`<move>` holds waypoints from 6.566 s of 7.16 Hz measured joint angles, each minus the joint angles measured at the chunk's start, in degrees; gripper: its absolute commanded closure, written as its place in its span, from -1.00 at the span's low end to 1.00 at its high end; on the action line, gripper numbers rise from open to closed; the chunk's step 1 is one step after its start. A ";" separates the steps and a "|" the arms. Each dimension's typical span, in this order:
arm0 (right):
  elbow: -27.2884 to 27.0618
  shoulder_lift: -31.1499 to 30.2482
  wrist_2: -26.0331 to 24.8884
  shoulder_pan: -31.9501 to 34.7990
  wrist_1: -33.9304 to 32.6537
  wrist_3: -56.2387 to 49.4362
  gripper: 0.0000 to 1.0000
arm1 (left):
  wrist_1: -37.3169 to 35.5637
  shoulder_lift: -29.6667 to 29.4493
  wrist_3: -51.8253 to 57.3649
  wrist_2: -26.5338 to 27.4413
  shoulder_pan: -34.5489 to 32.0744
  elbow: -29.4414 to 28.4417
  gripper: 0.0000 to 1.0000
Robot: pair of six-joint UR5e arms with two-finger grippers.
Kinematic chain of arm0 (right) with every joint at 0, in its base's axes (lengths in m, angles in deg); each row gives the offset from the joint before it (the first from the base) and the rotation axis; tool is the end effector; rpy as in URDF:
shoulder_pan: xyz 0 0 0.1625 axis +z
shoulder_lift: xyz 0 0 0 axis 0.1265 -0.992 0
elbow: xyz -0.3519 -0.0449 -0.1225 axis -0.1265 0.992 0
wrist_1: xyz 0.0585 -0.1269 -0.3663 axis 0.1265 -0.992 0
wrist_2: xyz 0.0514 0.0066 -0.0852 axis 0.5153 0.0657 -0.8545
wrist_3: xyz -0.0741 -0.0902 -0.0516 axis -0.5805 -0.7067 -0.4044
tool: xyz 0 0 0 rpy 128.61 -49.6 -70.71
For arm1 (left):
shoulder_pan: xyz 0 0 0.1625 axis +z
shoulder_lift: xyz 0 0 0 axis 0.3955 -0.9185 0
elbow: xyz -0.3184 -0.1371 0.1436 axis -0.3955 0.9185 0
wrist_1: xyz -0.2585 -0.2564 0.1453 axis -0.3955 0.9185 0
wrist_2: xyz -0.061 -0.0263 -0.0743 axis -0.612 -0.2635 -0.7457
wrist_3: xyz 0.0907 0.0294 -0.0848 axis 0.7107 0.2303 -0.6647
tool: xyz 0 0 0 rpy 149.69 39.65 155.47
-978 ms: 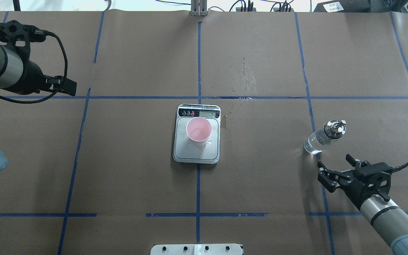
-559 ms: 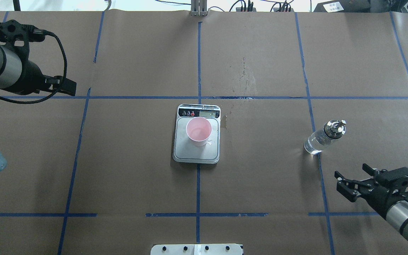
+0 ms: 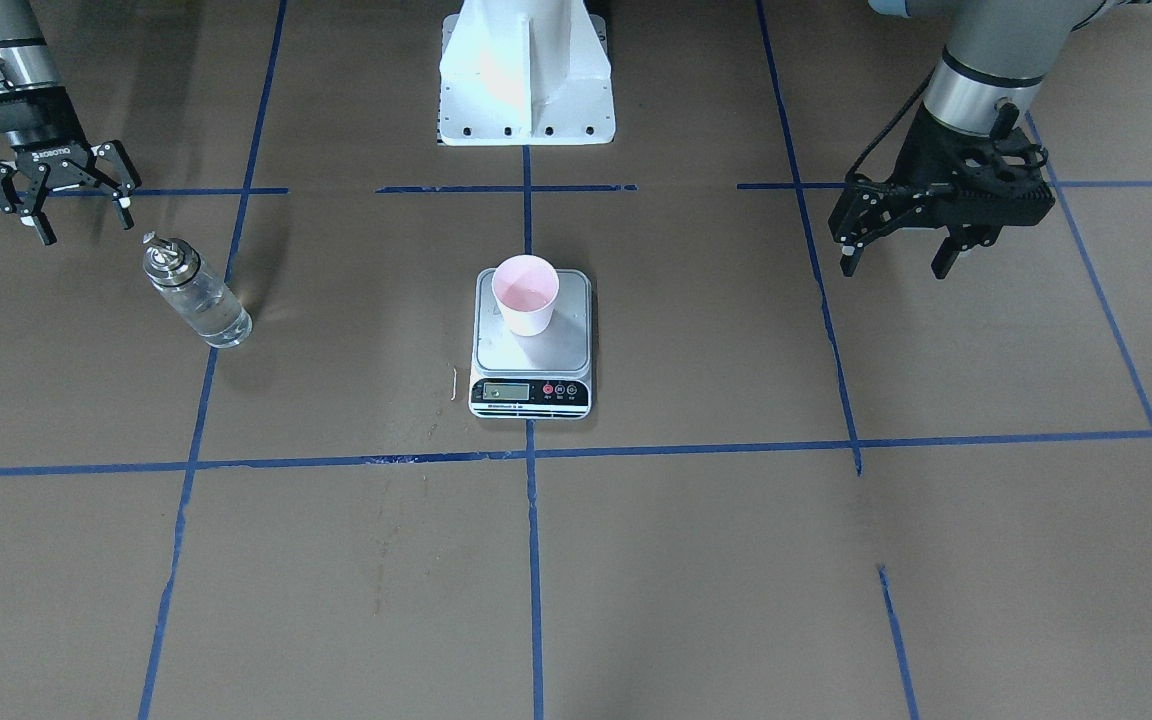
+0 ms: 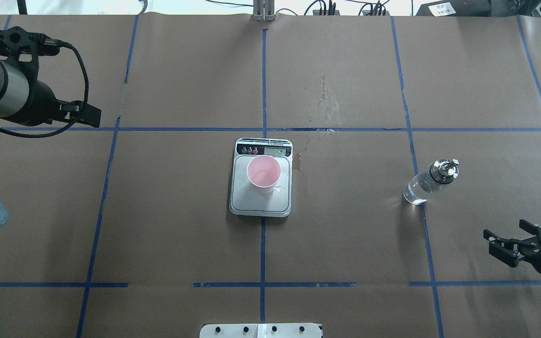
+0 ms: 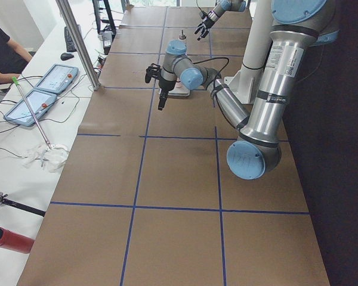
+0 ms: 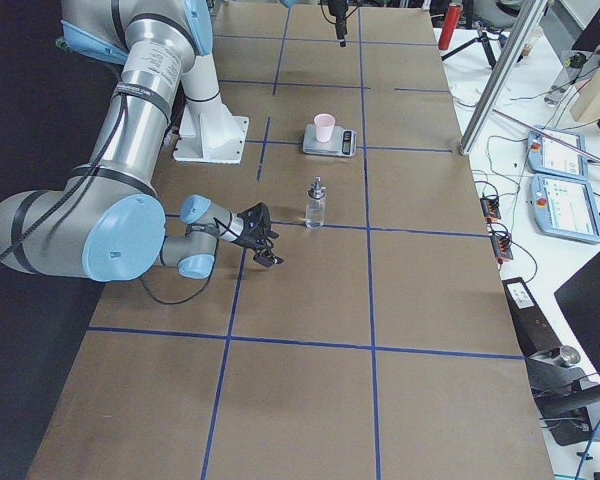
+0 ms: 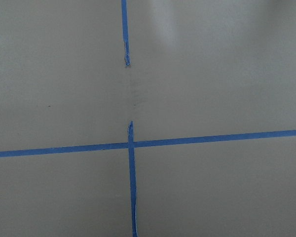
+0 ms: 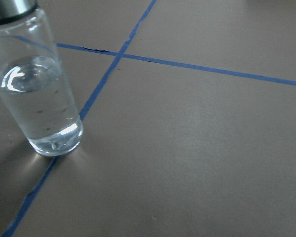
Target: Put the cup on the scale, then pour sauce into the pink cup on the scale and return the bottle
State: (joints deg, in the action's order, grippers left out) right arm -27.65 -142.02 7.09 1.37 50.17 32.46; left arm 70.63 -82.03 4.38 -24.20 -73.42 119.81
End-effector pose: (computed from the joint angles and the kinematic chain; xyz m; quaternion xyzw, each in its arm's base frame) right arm -0.2586 -0.2421 0.5655 0.3536 -0.3796 0.0313 0.8543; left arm 0.2582 -0.4482 0.2810 0.1452 0.3779 -0.0204 0.9141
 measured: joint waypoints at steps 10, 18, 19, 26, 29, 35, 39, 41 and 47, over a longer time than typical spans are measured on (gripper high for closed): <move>3.29 30.88 72.04 69.62 -65.83 -62.90 -1.00 | 3.55 2.53 34.47 -17.48 -20.77 -12.86 -1.00; 4.05 28.68 76.78 73.19 -72.49 -69.54 -1.00 | 3.55 10.22 46.70 -22.37 -32.63 -26.05 -1.00; 4.30 29.23 76.79 73.19 -72.77 -69.53 -1.00 | 3.48 10.60 46.86 -22.61 -32.85 -25.47 -1.00; 6.82 31.70 76.65 73.19 -75.35 -69.54 -1.00 | 4.33 19.37 46.84 -27.67 -39.69 -22.87 -1.00; 6.81 31.72 77.35 73.29 -75.03 -69.54 -1.00 | 4.06 20.66 46.79 -26.27 -41.96 -19.83 -1.00; 8.07 31.19 78.00 73.36 -74.82 -69.55 -1.00 | 6.13 18.59 47.06 -24.64 -42.07 -24.41 -1.00; 8.31 30.57 77.57 74.56 -75.13 -69.66 -1.00 | 6.44 18.43 46.73 -24.80 -41.99 -25.05 -1.00; 8.30 29.87 75.76 75.66 -75.20 -69.63 -1.00 | 6.44 18.44 46.70 -24.86 -41.99 -25.33 -1.00; 9.06 27.29 74.52 80.17 -75.03 -70.22 -1.00 | 7.02 17.50 46.60 -24.90 -41.97 -27.23 -1.00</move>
State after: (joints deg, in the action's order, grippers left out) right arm -18.59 -114.73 81.61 81.54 -24.85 -37.76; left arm 77.65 -64.53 50.98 -49.10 -115.40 92.58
